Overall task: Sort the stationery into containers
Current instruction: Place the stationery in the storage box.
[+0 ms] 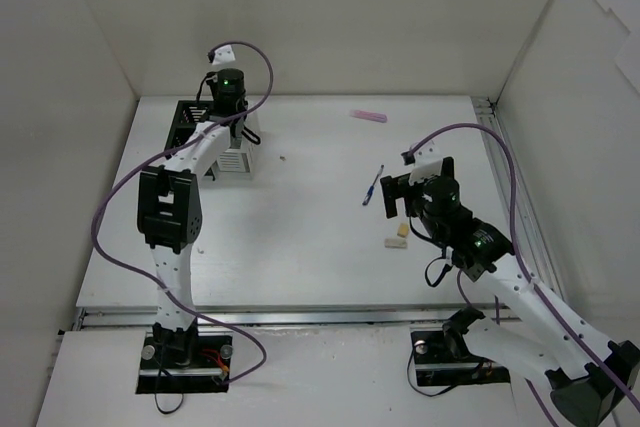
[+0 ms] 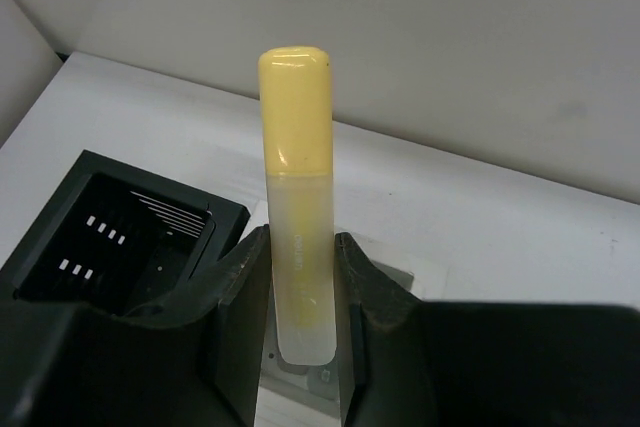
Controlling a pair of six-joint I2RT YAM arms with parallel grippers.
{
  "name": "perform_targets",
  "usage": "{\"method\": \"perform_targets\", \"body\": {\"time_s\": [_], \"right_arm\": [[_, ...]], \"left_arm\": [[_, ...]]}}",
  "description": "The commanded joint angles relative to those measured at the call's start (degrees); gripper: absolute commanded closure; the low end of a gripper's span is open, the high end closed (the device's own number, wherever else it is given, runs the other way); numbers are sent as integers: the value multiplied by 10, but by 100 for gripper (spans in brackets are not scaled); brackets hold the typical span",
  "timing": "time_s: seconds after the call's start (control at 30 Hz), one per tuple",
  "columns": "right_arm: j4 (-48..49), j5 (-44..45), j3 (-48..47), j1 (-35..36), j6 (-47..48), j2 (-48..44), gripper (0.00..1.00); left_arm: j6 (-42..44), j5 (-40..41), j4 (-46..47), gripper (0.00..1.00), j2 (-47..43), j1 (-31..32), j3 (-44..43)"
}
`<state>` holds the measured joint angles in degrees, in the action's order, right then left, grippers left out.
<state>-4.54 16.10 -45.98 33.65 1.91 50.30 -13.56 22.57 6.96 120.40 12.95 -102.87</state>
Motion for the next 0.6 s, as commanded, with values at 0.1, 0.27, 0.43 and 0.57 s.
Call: {"method": "perform_targets", "body": {"time_s": [0.1,0.27,0.43,0.57], "right_arm": [[33,17,-23,-9,3,-10,2],[32,10,-22,-8,-2,-8,2],[32,8,-18,-8,-6,-14,2],[32,10,-17,-10,-5,-15,2]], "left_arm": [[-36,49,59,99,8,-9,-9],[-52,69,89,98,5,-9,23],[-76,66,74,85,5,-9,31],[-103,66,79,62,-24,-9,74]]}}
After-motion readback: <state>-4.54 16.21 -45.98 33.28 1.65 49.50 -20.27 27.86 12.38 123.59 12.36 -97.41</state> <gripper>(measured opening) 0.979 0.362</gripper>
